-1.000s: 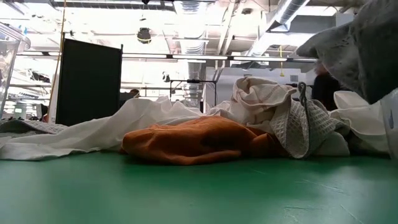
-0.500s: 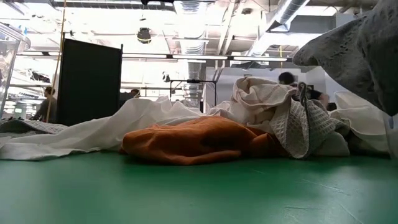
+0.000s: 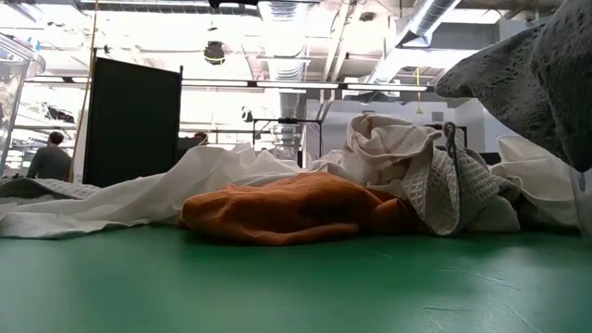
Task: Sort towels by color in basket
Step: Put the gray towel into the right transparent bin
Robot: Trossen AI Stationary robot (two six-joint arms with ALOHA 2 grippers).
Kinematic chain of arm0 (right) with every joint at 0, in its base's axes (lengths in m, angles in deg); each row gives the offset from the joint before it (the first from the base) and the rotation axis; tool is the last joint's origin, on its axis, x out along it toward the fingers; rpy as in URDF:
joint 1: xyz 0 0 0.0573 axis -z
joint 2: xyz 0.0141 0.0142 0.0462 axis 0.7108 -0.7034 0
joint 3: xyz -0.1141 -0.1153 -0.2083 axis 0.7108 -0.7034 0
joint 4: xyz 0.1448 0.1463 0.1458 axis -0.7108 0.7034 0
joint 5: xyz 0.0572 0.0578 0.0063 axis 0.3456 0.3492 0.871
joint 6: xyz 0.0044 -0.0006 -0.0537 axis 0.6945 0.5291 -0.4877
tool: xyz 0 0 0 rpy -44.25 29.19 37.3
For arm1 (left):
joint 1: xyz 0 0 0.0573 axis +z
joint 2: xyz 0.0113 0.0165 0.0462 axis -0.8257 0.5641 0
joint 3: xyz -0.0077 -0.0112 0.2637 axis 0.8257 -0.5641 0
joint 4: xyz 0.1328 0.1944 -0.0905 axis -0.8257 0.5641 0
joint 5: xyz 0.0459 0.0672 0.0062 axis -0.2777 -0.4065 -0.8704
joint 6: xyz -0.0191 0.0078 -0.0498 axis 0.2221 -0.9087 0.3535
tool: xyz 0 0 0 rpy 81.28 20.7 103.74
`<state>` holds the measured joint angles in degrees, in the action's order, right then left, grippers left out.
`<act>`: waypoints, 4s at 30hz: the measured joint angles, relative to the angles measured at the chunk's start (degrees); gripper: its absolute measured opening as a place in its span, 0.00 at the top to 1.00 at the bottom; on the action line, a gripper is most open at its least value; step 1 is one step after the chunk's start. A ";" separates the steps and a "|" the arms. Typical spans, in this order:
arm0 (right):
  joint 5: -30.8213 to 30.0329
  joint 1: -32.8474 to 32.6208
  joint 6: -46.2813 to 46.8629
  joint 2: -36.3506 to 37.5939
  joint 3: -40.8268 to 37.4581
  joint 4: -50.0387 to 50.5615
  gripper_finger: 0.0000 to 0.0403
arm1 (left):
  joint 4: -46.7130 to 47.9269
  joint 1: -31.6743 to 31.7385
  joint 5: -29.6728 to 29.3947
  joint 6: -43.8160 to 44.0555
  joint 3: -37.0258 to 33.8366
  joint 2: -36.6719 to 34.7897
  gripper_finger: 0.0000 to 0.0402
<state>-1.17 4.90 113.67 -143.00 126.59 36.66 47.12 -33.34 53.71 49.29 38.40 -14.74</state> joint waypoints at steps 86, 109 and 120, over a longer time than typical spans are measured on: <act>18.18 3.60 -12.95 -7.89 16.18 2.40 0.96 | 6.90 0.05 -5.07 -3.72 0.00 -7.15 0.35; 21.56 -4.03 -7.31 -5.97 -17.22 -9.20 0.96 | 6.81 0.05 -5.07 -1.64 0.00 -7.13 0.35; 16.73 -9.58 1.08 6.15 -40.88 -32.32 0.96 | 7.66 0.05 -5.10 -1.44 0.00 -7.13 0.35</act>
<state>15.56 -4.68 114.75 -136.85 85.71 4.34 54.78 -33.29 48.61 47.85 38.40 -21.86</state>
